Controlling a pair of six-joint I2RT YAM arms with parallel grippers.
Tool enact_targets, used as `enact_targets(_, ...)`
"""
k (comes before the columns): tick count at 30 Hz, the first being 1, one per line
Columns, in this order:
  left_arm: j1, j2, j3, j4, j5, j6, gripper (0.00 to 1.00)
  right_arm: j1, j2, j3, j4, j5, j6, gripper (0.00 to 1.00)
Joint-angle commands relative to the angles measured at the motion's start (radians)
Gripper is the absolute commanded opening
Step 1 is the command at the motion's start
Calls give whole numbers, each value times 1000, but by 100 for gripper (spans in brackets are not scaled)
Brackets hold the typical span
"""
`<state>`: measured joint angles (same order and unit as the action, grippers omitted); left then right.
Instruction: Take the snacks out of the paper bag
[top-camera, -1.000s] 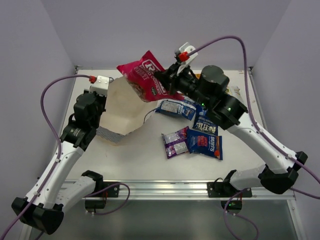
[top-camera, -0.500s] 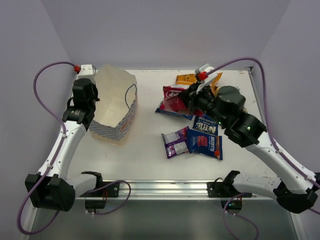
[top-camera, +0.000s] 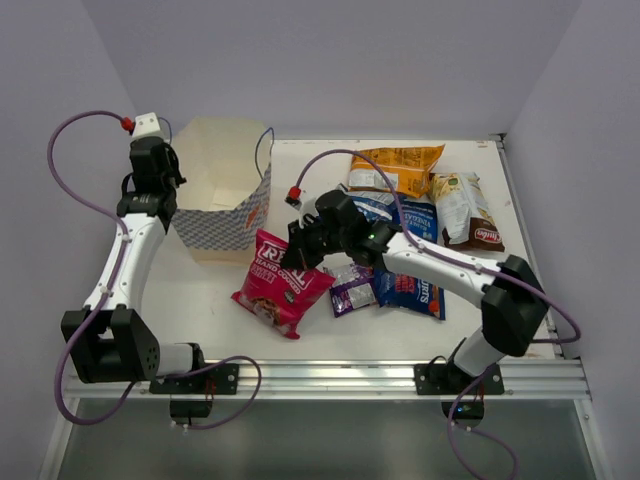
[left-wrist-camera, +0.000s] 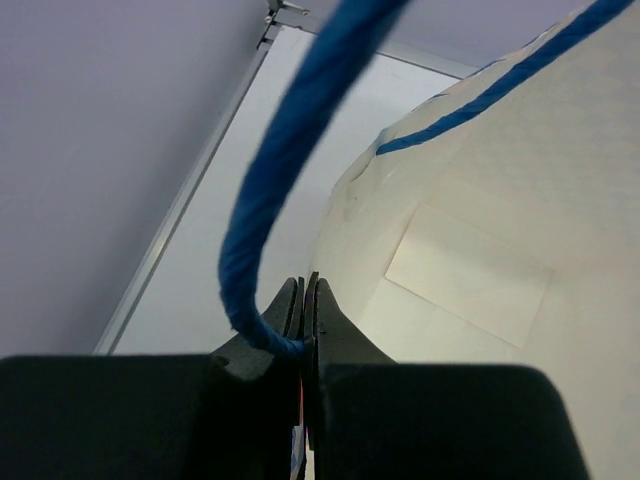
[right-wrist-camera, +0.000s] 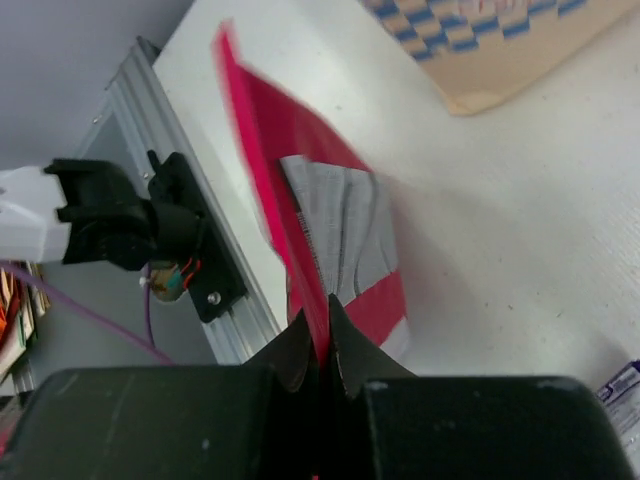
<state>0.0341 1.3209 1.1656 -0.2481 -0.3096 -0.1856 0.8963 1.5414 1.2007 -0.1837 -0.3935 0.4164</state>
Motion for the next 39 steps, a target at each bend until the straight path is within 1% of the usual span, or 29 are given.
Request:
enact_targets(1,35,29,60,70,23,-55,0,-62,110,77,118,-19,97,0)
enact_targets(2,46,38,65,73,24,-55,0,-80,135,88,118,-18,104,2)
enact_targets(3,52,56,77,75,24,-60,0,-121,157,108,118,-12,108,9)
enact_targets(5,72,78,92,75,33,-75,0,-175,207,129,113,4,102,13)
enact_targets(7,82,109,114,84,47,-83,0,-203,227,175,77,36,68,22)
enact_targets(8,87,116,120,89,56,-83,0,-223,238,195,58,48,52,28)
enact_targets(9,87,135,140,90,63,-81,0,-230,238,233,38,82,14,42)
enact_targets(11,89,149,166,67,76,-78,1,-244,212,264,-22,128,-31,57)
enact_targets(12,89,150,178,61,79,-75,6,-249,195,284,-36,155,-71,72)
enact_targets(13,89,150,193,56,86,-74,18,-252,177,292,-63,216,-89,78)
enact_targets(14,89,147,200,46,86,-66,26,-260,157,298,-77,247,-106,82)
enact_targets(15,89,135,204,43,84,-63,36,-266,116,300,-86,280,-131,89)
enact_targets(16,89,126,209,40,83,-57,56,-272,94,301,-105,348,-140,93)
enact_targets(17,89,117,213,33,81,-46,64,-289,74,303,-117,379,-148,97)
enact_targets(18,89,97,218,15,79,-43,70,-301,30,307,-128,393,-163,99)
enact_targets(19,89,84,223,7,78,-38,81,-313,10,312,-152,442,-168,99)
enact_targets(20,89,55,230,-14,78,-32,85,-342,-12,316,-166,461,-172,99)
enact_targets(21,90,41,235,-23,81,-28,93,-361,-51,332,-198,478,-174,99)
enact_targets(23,90,-11,243,-49,96,-8,100,-423,-95,344,-217,531,-176,99)
enact_targets(25,89,-44,256,-80,109,3,100,-473,-165,352,-235,562,-176,99)
enact_targets(26,89,-83,261,-107,109,9,100,-528,-191,353,-241,585,-176,99)
enact_targets(28,89,-126,258,-123,118,14,100,-582,-246,344,-246,604,-176,99)
enact_targets(29,90,-171,252,-132,121,20,100,-629,-306,338,-246,616,-179,99)
enact_targets(31,89,-215,230,-138,147,35,100,-660,-368,312,-244,677,-205,99)
enact_targets(32,87,-253,224,-148,153,41,100,-674,-426,304,-244,708,-220,99)
enact_targets(33,87,-268,221,-155,161,43,100,-675,-455,292,-244,778,-255,99)
enact_targets(34,84,-284,221,-164,181,46,100,-675,-484,287,-244,804,-274,99)
enact_targets(37,58,-321,242,-213,201,55,100,-675,-607,263,-241,843,-318,99)
enact_targets(39,37,-354,252,-240,193,69,100,-675,-710,231,-223,820,-350,99)
